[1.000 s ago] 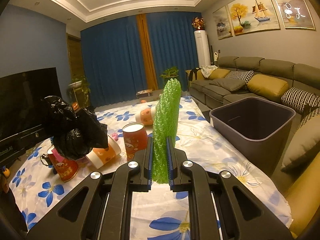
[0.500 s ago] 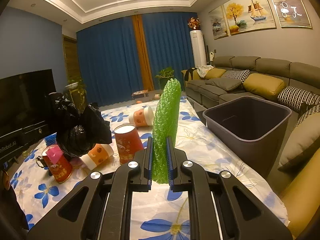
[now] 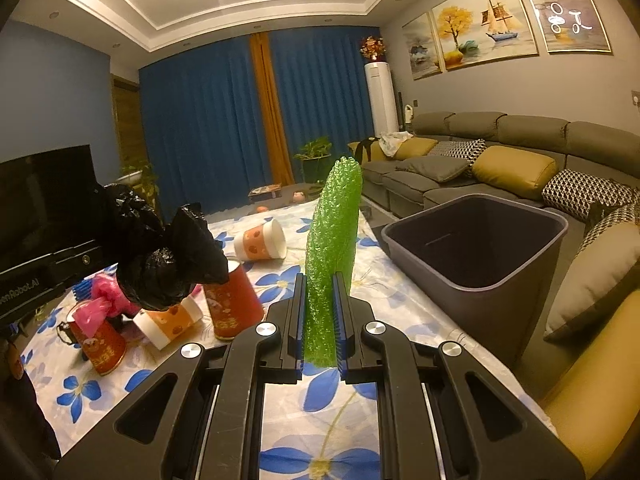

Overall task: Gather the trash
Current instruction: 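Carry the black bag and green sleeve to the grey bin and open both tools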

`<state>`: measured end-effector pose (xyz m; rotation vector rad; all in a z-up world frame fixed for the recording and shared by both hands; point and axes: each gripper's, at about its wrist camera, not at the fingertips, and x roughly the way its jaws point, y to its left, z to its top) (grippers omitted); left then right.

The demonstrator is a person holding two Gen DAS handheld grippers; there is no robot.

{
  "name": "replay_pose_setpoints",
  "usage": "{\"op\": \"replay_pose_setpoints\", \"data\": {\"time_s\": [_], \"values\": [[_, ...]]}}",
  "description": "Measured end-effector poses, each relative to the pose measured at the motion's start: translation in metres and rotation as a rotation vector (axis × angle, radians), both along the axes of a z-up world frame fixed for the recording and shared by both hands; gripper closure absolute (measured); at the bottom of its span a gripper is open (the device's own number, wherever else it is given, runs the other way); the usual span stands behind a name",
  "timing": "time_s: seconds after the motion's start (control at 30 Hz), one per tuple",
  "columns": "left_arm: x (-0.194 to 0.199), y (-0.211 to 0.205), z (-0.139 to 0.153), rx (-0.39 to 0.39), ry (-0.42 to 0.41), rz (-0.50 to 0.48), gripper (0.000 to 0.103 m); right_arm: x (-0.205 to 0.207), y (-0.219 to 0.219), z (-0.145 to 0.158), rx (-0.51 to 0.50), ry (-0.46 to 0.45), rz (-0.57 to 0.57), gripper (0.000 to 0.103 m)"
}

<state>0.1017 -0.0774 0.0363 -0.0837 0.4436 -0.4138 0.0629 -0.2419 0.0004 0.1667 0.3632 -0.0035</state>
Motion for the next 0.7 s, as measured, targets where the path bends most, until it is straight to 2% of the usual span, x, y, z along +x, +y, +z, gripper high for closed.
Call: {"op": "replay_pose_setpoints", "data": {"time_s": [0.7], "values": [[0.033,-0.048,-0.001,0.001,0.008,-0.075,0.102,0.012,-0.048,0.006,-0.019,-0.022,-0.066,0.090]]}}
